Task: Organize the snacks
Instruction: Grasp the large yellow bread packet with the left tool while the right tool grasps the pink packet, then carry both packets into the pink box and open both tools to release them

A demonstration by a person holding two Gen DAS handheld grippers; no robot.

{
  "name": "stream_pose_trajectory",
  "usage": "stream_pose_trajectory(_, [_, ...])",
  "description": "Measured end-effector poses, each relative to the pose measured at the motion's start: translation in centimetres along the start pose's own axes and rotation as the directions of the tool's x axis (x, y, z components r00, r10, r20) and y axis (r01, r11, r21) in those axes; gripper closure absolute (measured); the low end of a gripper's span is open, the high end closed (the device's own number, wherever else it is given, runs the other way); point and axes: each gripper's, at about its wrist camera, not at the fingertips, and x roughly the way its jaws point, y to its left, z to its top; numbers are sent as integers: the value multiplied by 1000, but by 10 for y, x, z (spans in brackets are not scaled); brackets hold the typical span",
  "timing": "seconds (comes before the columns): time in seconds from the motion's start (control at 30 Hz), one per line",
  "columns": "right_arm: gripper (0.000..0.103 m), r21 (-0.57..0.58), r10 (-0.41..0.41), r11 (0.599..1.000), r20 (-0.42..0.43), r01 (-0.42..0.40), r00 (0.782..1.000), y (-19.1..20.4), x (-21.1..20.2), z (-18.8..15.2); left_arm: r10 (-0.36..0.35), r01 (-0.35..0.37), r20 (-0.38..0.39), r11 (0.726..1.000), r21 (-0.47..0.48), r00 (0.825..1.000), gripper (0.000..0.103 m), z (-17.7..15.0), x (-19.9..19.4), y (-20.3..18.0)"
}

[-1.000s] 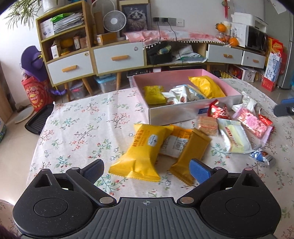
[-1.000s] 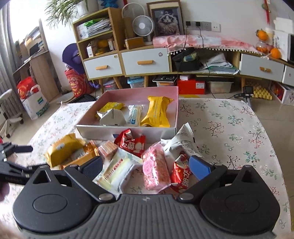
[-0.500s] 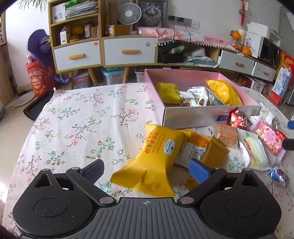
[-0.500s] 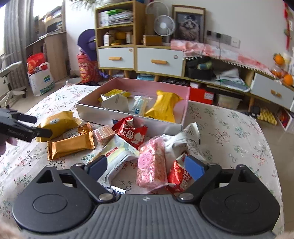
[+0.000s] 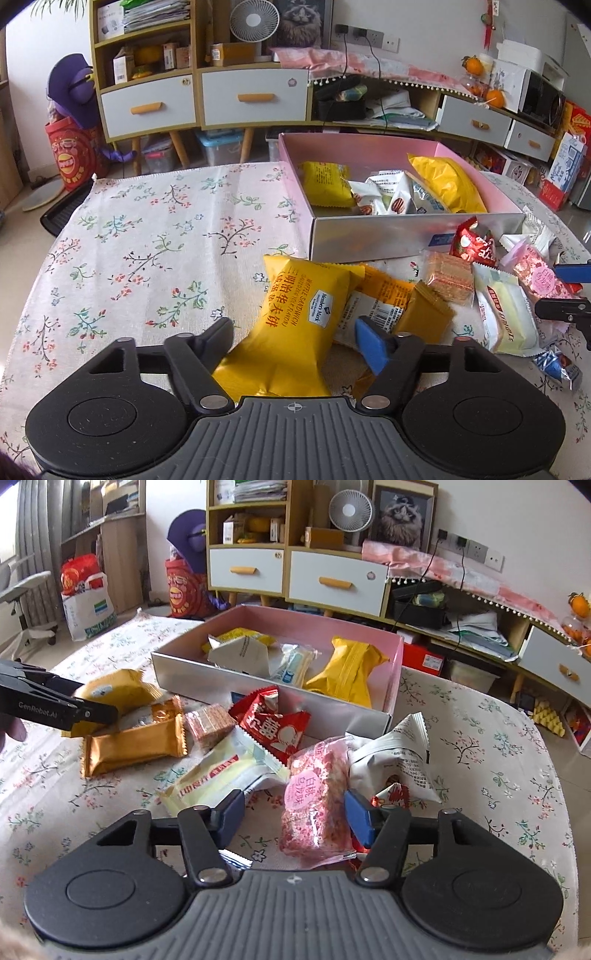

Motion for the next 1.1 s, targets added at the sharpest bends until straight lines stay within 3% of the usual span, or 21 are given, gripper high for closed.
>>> stream_pose_trajectory(0.23, [54,6,-34,999,-32,34,999,-1,8,1,21,-21,-25,1000,-8,999,52,2,4,-1])
stream_pose_trajectory(0.67, [66,14,-72,997,-72,73,995,0,14,3,47,-49,-66,998,-30,997,59,2,8,-1])
stream_pose_trajectory(1.1, [74,70,-60,995,-98,67,993,-3,12,14,60,-62,-83,998,-23,995,65,7,5,-6])
